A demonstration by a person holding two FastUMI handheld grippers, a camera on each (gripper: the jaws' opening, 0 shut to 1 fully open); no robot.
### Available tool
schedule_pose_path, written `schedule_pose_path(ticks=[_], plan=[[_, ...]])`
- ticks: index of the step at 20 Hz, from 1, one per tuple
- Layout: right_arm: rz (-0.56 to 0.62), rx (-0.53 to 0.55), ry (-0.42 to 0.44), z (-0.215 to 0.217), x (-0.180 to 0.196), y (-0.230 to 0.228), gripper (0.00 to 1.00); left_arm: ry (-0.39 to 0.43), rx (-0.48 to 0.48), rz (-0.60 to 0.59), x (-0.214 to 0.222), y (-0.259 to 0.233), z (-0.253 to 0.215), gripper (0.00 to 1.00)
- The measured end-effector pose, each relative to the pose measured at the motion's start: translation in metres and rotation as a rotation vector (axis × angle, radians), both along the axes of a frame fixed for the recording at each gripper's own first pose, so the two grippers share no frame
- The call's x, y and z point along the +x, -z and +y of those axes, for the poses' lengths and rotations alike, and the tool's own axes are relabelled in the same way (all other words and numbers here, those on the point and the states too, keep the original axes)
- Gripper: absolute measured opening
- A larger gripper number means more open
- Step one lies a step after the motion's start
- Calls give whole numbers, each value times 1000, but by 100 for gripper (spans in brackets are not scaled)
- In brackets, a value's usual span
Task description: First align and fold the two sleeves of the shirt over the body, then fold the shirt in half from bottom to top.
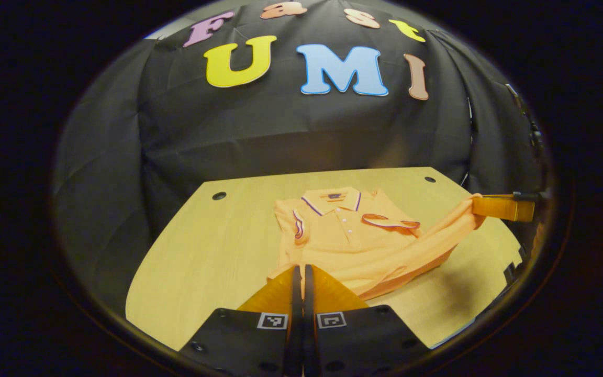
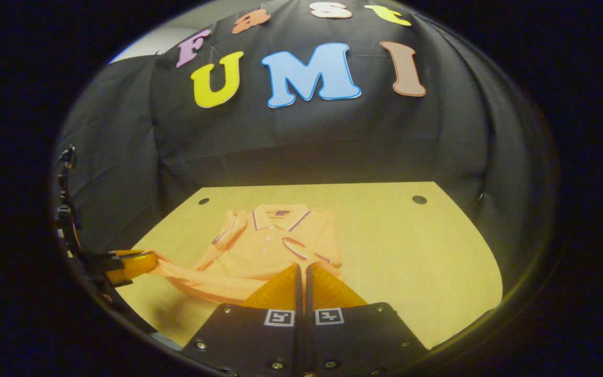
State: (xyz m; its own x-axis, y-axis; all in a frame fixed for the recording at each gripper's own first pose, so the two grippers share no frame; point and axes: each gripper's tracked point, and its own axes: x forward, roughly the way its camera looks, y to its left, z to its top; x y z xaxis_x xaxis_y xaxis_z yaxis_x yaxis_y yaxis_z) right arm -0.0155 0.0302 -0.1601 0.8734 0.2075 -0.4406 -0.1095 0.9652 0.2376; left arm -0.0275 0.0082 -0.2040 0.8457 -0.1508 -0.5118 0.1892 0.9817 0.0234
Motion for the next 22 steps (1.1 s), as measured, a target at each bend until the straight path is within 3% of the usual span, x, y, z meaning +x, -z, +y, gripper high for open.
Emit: schedule_pose_path(ticks=[11,22], plan=[[-2,-85,85,0,115,-10,0,66,-36,-47,143,-15,-9,6],[71,-206,177,6,197,27,0,101,-53,-95,264,16,-6,6]])
